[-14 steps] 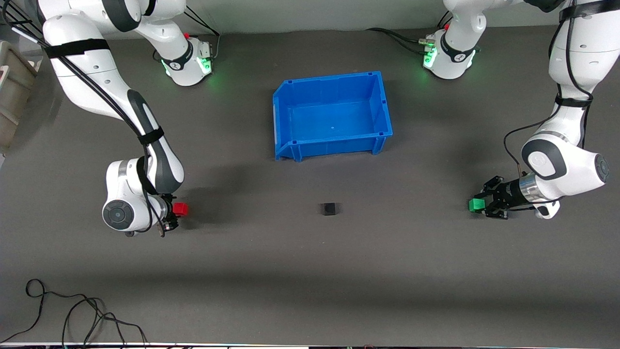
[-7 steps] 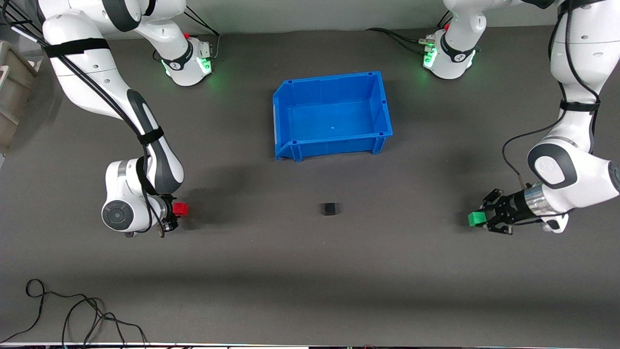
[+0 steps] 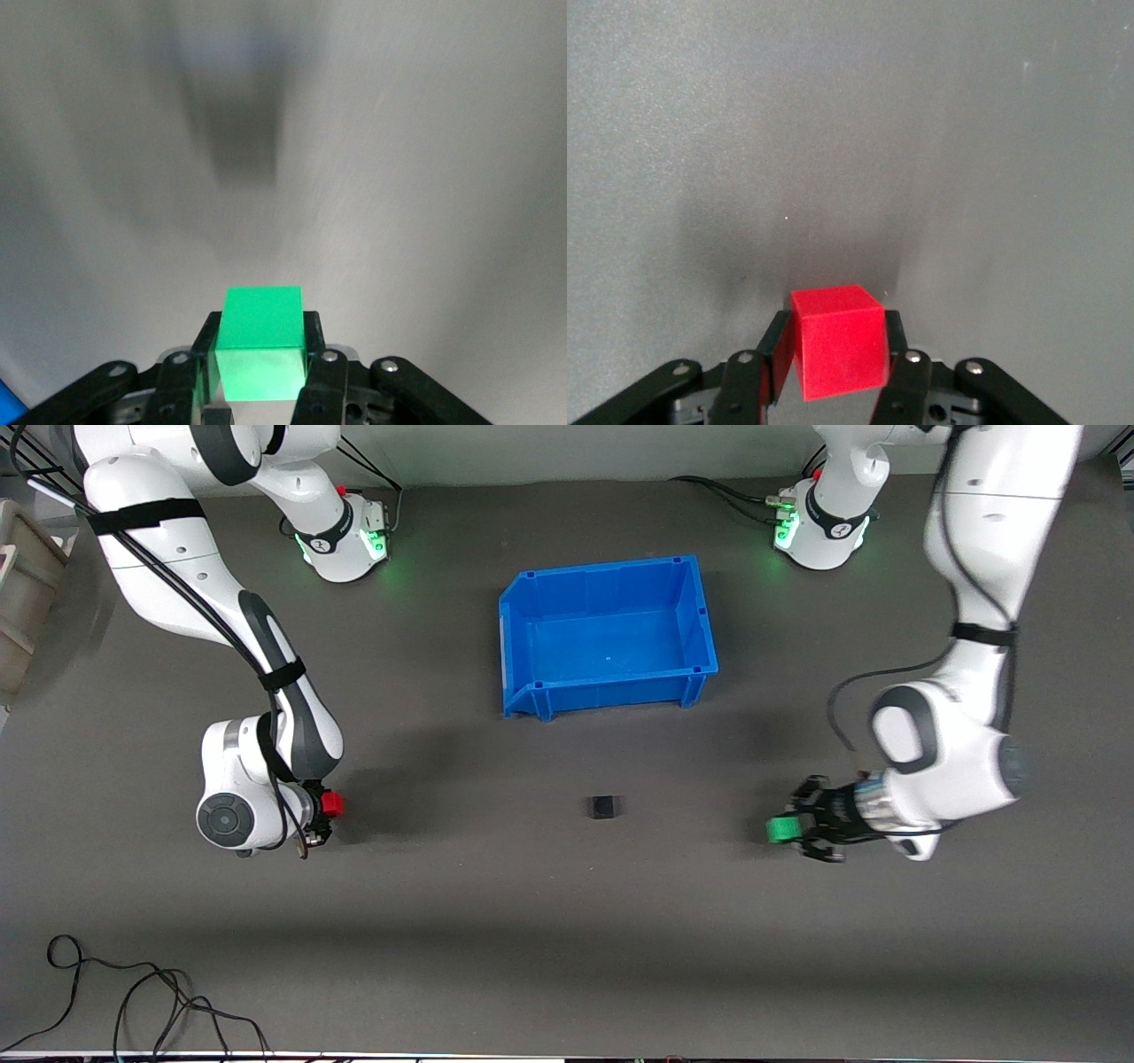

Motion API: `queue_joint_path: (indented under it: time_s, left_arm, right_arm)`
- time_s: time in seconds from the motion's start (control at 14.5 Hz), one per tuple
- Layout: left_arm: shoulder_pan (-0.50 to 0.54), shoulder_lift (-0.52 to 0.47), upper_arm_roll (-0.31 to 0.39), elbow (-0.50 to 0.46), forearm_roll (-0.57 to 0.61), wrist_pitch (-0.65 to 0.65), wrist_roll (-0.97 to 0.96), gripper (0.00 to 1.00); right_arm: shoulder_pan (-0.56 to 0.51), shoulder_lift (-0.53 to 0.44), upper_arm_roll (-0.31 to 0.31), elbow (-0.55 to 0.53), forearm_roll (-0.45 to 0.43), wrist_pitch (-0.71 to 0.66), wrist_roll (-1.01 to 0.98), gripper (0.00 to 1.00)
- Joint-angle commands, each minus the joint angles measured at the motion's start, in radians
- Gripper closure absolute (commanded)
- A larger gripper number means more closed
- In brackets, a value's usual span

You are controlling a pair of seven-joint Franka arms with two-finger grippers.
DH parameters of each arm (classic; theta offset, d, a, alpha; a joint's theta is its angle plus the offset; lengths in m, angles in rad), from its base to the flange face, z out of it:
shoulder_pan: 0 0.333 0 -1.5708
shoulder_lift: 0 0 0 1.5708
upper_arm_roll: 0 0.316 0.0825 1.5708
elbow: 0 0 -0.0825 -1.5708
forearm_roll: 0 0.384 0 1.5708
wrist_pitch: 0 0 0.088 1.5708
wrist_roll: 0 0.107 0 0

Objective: Attach green and red cubes to black cube
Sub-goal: 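Carry the red and green cubes toward the black cube with both grippers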

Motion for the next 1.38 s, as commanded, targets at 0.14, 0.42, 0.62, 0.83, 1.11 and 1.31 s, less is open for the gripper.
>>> queue_joint_path:
  time_s: [0.14, 0.42, 0.62, 0.83, 1.11, 1.31]
  left_arm:
    - [-0.184, 0.063, 0.02, 0.025, -0.013, 0.113, -0.142, 0.74]
    - [-0.289, 0.152, 0.017, 0.112, -0.011, 0.17, -0.274, 0.74]
    - [-0.33, 0.186, 0.017, 0.15, -0.011, 0.198, -0.335, 0.74]
    - [-0.361, 0.211, 0.017, 0.169, -0.007, 0.222, -0.383, 0.74]
    - [-0.375, 0.214, 0.018, 0.169, -0.008, 0.226, -0.398, 0.74]
    - [-0.383, 0.214, 0.017, 0.172, -0.01, 0.226, -0.418, 0.74]
  right_arm:
    - [0.018, 0.005, -0.001, 0.101, -0.021, -0.115, 0.026, 0.65]
    - [0.162, 0.004, -0.001, 0.215, -0.016, -0.226, 0.152, 0.65]
    - [0.245, 0.031, 0.001, 0.276, -0.002, -0.222, 0.207, 0.65]
    - [0.303, 0.161, 0.004, 0.471, 0.117, -0.217, 0.278, 0.65]
    - [0.404, 0.274, 0.004, 0.587, 0.139, -0.115, 0.384, 0.65]
    - [0.446, 0.32, 0.047, 0.603, 0.139, 0.053, 0.484, 0.66]
